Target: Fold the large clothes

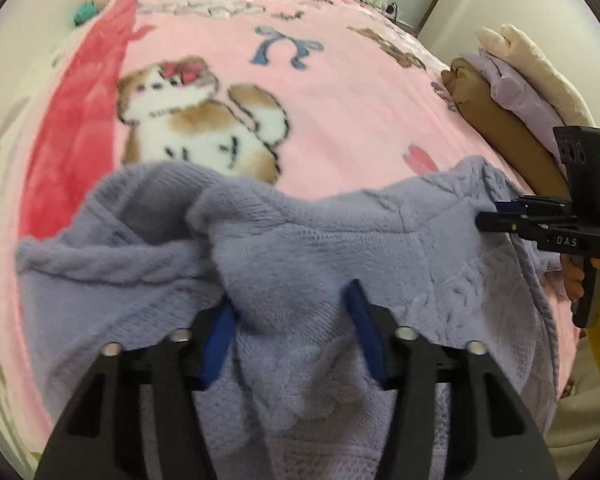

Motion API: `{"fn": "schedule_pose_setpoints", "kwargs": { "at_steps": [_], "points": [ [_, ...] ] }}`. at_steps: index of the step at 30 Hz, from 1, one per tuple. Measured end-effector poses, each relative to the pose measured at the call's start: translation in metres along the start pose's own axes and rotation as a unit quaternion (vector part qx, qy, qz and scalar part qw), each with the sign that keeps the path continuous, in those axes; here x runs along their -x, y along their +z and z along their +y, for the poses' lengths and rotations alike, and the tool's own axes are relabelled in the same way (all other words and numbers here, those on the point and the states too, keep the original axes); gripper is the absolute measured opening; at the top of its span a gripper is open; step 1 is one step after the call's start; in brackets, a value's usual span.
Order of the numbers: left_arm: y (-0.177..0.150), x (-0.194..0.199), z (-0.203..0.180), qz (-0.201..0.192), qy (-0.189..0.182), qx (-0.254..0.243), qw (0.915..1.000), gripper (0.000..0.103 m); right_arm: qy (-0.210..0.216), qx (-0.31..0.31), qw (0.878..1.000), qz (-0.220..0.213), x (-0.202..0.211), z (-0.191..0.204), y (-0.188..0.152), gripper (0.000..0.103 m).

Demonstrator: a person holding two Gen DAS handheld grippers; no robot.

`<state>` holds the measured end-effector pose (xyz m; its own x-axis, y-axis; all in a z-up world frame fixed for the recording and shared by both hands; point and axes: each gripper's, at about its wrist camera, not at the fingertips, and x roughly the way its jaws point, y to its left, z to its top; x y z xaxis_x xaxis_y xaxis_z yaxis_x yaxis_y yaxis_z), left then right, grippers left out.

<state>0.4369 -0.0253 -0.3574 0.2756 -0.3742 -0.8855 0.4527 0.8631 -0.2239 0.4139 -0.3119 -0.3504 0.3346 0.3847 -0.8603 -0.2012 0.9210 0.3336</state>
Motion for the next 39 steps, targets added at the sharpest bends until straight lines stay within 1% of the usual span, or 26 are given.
{"fn": "schedule_pose_setpoints", "kwargs": {
  "at_steps": [1,2,4,7,9,10,12,15,17,19,20,21,22,24,25,27,29,30,31,33,34,35,36,38,39],
  "points": [
    [0.000,-0.002,0.000,-0.003,0.005,-0.003,1.0000,0.028,0.003,0.001,1.000,0.000,0.000,0.001,0.000,0.015],
    [0.000,-0.002,-0.001,-0.007,0.004,-0.003,1.0000,0.020,0.004,0.004,1.000,-0.004,0.002,0.002,0.000,0.013],
    [0.003,0.003,-0.003,-0.023,0.010,-0.003,0.9997,0.010,-0.003,0.013,1.000,-0.025,0.012,0.009,0.004,0.012],
    [0.019,0.023,-0.003,-0.080,0.027,-0.013,0.9964,0.010,-0.015,0.026,0.998,-0.063,0.033,0.018,0.019,0.012],
    [0.035,0.027,0.002,-0.087,0.023,-0.011,0.9959,0.010,-0.020,0.029,0.996,-0.084,0.045,0.018,0.033,0.012],
    [0.042,0.027,0.003,-0.087,0.024,-0.015,0.9959,0.010,-0.022,0.027,0.996,-0.084,0.046,0.017,0.039,0.012],
    [0.053,0.020,0.005,-0.076,0.032,-0.027,0.9962,0.010,-0.031,0.026,0.996,-0.077,0.043,0.012,0.049,0.011],
    [0.058,0.003,0.006,-0.056,0.042,-0.035,0.9969,0.010,-0.054,0.017,0.997,-0.049,0.019,-0.003,0.060,0.011],
    [0.058,-0.010,0.009,-0.044,0.054,-0.032,0.9970,0.010,-0.069,0.007,0.997,-0.036,0.002,-0.010,0.061,0.011],
    [0.056,-0.030,0.016,-0.023,0.064,-0.019,0.9975,0.011,-0.085,-0.007,0.996,-0.017,-0.018,-0.018,0.059,0.011],
    [0.055,-0.040,0.019,-0.005,0.067,-0.011,0.9977,0.011,-0.098,-0.006,0.995,-0.006,-0.028,-0.021,0.056,0.011],
    [0.054,-0.045,0.020,0.006,0.070,-0.008,0.9975,0.012,-0.105,-0.008,0.994,0.005,-0.038,-0.024,0.051,0.012],
    [0.053,-0.047,0.020,0.004,0.073,-0.008,0.9973,0.013,-0.104,-0.011,0.994,0.010,-0.044,-0.025,0.048,0.012],
    [0.051,-0.043,0.017,-0.007,0.080,-0.011,0.9967,0.016,-0.100,-0.015,0.995,-0.004,-0.042,-0.025,0.041,0.013],
    [0.049,-0.041,0.015,-0.010,0.089,-0.017,0.9958,0.027,-0.095,-0.017,0.995,-0.010,-0.038,-0.024,0.040,0.016],
    [0.046,-0.036,0.011,-0.009,0.114,-0.033,0.9928,0.042,-0.076,-0.032,0.996,-0.040,-0.019,-0.023,0.035,0.026],
    [0.044,-0.027,0.006,-0.013,0.137,-0.049,0.9893,0.053,-0.064,-0.045,0.994,-0.078,0.004,-0.019,0.029,0.027],
    [0.041,-0.016,0.004,-0.027,0.156,-0.050,0.9862,0.063,-0.061,-0.050,0.992,-0.100,0.018,-0.016,0.023,0.028],
    [0.037,-0.006,0.003,-0.039,0.162,-0.049,0.9848,0.066,-0.054,-0.050,0.991,-0.114,0.029,-0.011,0.018,0.031],
    [0.024,0.015,-0.003,-0.069,0.163,-0.048,0.9830,0.068,-0.024,-0.033,0.989,-0.140,0.049,0.007,0.001,0.036],
    [0.013,0.027,-0.010,-0.088,0.163,-0.054,0.9812,0.069,-0.011,-0.024,0.990,-0.140,0.053,0.015,-0.006,0.039],
    [0.007,0.034,-0.014,-0.099,0.158,-0.059,0.9806,0.069,0.000,-0.012,0.991,-0.136,0.056,0.026,-0.015,0.039],
    [-0.006,0.042,-0.024,-0.111,0.148,-0.070,0.9802,0.069,0.004,-0.002,0.992,-0.129,0.056,0.036,-0.025,0.039],
    [-0.027,0.045,-0.040,-0.105,0.123,-0.090,0.9827,0.069,0.007,0.011,0.993,-0.113,0.050,0.048,-0.043,0.039],
    [-0.038,0.041,-0.050,-0.090,0.110,-0.101,0.9847,0.069,0.002,0.016,0.995,-0.101,0.041,0.053,-0.052,0.039]
  ]
}}
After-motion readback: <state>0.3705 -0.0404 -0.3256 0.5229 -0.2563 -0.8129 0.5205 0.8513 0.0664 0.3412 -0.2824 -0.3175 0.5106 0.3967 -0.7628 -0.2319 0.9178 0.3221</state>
